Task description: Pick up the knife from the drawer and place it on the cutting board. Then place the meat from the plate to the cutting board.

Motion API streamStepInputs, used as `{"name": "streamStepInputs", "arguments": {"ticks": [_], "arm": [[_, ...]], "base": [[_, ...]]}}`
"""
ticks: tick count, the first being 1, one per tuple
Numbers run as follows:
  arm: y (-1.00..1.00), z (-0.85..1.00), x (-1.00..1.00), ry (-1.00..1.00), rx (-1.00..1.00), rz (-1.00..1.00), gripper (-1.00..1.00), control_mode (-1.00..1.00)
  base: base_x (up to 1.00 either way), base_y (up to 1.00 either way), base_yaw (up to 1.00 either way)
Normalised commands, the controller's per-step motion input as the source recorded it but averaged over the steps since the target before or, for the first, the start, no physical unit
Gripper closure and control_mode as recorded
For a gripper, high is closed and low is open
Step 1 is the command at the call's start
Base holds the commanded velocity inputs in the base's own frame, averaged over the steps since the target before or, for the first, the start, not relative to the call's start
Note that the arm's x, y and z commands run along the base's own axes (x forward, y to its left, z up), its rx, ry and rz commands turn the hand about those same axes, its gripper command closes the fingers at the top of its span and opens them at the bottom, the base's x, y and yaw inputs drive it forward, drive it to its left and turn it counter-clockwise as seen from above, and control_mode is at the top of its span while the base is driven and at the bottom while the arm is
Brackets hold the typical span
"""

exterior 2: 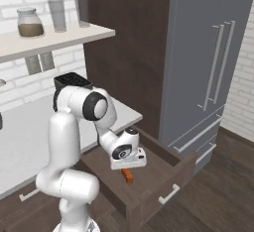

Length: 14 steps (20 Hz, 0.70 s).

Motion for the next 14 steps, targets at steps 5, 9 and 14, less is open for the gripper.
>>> {"name": "streamStepInputs", "arguments": {"ticks": [5, 9, 14], "arm": [[0.00, -0.41, -0.17, 0.11, 0.00, 0.04, -1.00, -1.00], [0.00, -0.30, -0.07, 0.05, 0.00, 0.04, 1.00, -1.00], [0.00, -0.02, -0.25, 0.00, 0.00, 0.01, 1.00, -1.00]], "base": [[0.00, 0.00, 0.00], [0.00, 0.00, 0.00], [0.00, 0.00, 0.00]]}}
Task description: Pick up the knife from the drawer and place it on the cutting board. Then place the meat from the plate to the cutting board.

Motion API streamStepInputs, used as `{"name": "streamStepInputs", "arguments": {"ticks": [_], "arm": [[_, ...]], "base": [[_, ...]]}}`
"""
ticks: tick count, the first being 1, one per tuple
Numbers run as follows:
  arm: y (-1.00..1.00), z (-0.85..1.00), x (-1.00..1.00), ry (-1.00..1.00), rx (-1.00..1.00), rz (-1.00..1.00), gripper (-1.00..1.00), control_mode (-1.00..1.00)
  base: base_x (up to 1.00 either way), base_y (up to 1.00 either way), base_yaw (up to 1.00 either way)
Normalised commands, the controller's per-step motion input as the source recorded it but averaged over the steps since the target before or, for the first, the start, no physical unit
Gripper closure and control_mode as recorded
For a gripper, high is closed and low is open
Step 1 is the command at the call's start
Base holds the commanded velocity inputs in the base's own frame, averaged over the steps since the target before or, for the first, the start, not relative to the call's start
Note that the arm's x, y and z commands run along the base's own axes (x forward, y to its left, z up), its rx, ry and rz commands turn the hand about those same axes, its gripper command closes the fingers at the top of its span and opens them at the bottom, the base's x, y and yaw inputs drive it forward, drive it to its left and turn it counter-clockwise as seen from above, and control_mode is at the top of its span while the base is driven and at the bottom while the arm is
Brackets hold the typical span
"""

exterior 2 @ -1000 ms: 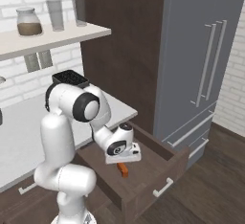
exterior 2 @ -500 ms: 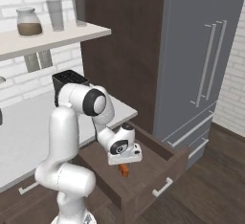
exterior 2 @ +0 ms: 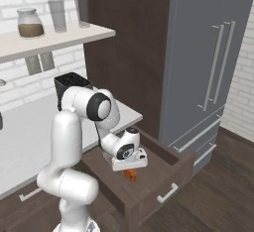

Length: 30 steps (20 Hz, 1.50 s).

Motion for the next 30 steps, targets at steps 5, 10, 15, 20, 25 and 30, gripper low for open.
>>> {"name": "streamStepInputs", "arguments": {"ticks": [5, 10, 15, 20, 25, 30], "arm": [[-0.08, 0.34, -0.68, -0.04, 0.00, -0.04, 1.00, -1.00], [-0.20, 0.92, -0.24, -0.07, 0.00, -0.20, 1.00, -1.00], [-0.24, 1.00, 0.00, -0.08, 0.00, -0.21, 1.00, -1.00], [-0.20, 1.00, -0.08, 0.00, 0.01, -0.20, 1.00, -1.00], [0.05, 1.00, -0.28, 0.03, 0.07, -0.17, 1.00, -1.00], [0.42, 1.00, -0.35, 0.05, 0.12, -0.19, 1.00, -1.00]], "base": [[0.00, 0.00, 0.00], [0.00, 0.00, 0.00], [0.00, 0.00, 0.00], [0.00, 0.00, 0.00], [0.00, 0.00, 0.00], [0.00, 0.00, 0.00]]}}
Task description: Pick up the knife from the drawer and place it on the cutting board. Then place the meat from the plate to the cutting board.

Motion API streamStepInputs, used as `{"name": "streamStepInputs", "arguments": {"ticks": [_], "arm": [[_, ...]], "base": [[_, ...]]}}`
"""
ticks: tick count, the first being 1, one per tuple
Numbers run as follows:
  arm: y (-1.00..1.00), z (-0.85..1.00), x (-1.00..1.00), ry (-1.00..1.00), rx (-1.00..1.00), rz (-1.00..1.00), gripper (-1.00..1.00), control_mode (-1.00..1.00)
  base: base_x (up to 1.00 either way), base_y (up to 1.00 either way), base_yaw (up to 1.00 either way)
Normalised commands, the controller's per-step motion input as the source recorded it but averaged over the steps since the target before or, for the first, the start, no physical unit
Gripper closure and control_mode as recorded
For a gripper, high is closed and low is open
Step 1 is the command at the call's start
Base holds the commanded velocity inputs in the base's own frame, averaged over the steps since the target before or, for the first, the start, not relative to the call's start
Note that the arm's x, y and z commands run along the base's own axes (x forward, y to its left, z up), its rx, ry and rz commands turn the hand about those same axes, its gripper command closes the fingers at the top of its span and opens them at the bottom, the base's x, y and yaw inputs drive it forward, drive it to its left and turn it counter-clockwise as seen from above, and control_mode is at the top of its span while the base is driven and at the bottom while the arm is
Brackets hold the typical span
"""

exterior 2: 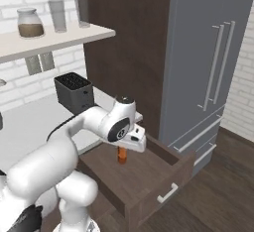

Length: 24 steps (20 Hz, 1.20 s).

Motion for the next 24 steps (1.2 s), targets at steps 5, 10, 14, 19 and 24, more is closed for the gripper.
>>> {"name": "streamStepInputs", "arguments": {"ticks": [5, 10, 14, 19, 24], "arm": [[0.71, 1.00, -0.43, 0.02, 0.04, -0.16, 1.00, -1.00], [0.62, 0.70, -0.34, 0.00, 0.00, -0.05, 1.00, -1.00], [0.17, 0.08, -0.11, 0.02, 0.00, 0.00, 1.00, 1.00], [0.00, 0.00, 0.00, 0.00, 0.00, 0.00, 1.00, 1.00], [0.00, 0.00, 0.00, 0.00, 0.00, 0.00, 1.00, 1.00]], "base": [[0.00, 0.00, 0.00], [0.00, 0.00, 0.00], [-0.17, 0.04, 0.00], [-1.00, 0.03, -0.12], [-0.86, -0.05, -0.55]]}}
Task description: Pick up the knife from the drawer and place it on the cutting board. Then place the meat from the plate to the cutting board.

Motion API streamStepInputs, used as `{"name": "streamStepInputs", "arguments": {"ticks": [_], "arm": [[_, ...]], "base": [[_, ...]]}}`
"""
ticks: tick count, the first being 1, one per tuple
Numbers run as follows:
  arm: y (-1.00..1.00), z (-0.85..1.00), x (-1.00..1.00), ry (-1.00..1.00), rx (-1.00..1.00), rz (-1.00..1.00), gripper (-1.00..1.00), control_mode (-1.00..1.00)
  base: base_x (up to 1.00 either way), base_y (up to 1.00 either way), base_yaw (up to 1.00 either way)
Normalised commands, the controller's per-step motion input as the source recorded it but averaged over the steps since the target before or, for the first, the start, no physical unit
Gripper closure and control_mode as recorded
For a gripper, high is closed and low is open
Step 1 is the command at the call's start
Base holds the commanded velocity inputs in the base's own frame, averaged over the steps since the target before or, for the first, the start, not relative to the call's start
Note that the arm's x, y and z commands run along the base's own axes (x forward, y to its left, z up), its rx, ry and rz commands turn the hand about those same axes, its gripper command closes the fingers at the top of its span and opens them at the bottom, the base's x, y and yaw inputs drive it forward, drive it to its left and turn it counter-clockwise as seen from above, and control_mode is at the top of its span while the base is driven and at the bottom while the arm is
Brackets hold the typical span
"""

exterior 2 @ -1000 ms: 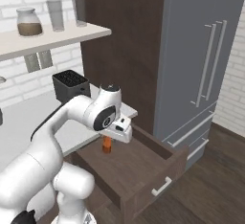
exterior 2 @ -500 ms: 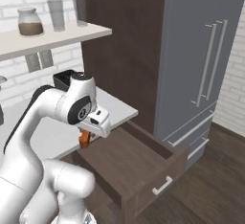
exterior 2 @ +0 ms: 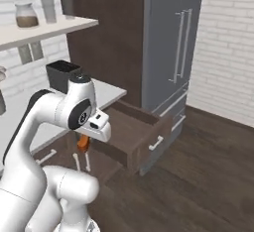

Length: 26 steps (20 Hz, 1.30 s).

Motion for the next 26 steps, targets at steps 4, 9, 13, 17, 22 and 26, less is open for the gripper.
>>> {"name": "streamStepInputs", "arguments": {"ticks": [4, 9, 13, 17, 22, 26], "arm": [[0.00, 0.00, 0.00, 0.00, 0.00, 0.00, 1.00, 1.00], [0.00, 0.00, 0.00, 0.00, 0.00, 0.00, 1.00, 1.00], [0.00, 0.00, 0.00, 0.00, 0.00, 0.00, 1.00, 1.00], [0.00, 0.00, 0.00, 0.00, 0.00, 0.00, 1.00, 1.00], [0.00, 0.00, 0.00, 0.00, 0.00, 0.00, 1.00, 1.00], [0.00, 0.00, 0.00, 0.00, 0.00, 0.00, 1.00, 1.00]], "base": [[-0.15, 0.00, -0.92], [-0.03, -0.04, -0.92], [-0.04, -0.09, -0.90], [-0.07, -0.11, -0.89], [-0.09, -0.14, -0.88], [-0.05, -0.23, -0.86]]}}
